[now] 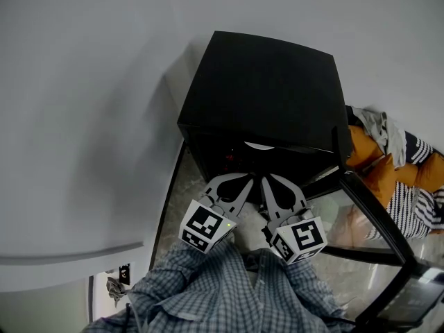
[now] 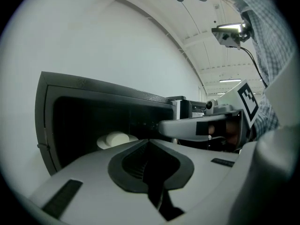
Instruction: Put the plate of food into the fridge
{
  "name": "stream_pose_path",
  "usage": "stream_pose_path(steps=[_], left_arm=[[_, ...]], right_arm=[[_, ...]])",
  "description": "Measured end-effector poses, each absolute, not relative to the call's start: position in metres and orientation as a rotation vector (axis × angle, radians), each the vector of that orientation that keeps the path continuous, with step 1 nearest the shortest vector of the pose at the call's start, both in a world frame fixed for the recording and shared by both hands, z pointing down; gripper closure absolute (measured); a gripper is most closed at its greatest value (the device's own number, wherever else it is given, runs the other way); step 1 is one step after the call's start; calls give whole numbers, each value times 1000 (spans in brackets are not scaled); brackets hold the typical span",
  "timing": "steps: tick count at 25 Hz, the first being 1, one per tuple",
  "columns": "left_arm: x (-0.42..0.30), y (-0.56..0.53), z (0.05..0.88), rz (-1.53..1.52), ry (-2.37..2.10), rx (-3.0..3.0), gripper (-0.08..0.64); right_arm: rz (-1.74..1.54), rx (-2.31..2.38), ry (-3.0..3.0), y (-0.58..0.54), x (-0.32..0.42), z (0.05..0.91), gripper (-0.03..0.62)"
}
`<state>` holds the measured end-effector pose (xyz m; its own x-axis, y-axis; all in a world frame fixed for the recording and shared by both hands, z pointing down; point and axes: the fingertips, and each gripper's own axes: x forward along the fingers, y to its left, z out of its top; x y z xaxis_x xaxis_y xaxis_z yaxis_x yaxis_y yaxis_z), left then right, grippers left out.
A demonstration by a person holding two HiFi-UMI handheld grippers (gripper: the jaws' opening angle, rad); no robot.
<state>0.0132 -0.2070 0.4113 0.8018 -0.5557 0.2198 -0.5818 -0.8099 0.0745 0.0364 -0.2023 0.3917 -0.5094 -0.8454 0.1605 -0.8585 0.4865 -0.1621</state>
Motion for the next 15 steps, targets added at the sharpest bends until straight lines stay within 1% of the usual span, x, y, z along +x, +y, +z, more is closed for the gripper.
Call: stream_pose_path(steps=[15], left_arm=[[14, -205, 407, 276, -918, 2852, 554]], right_arm=[[366, 1540, -2649, -203, 43, 395, 584]])
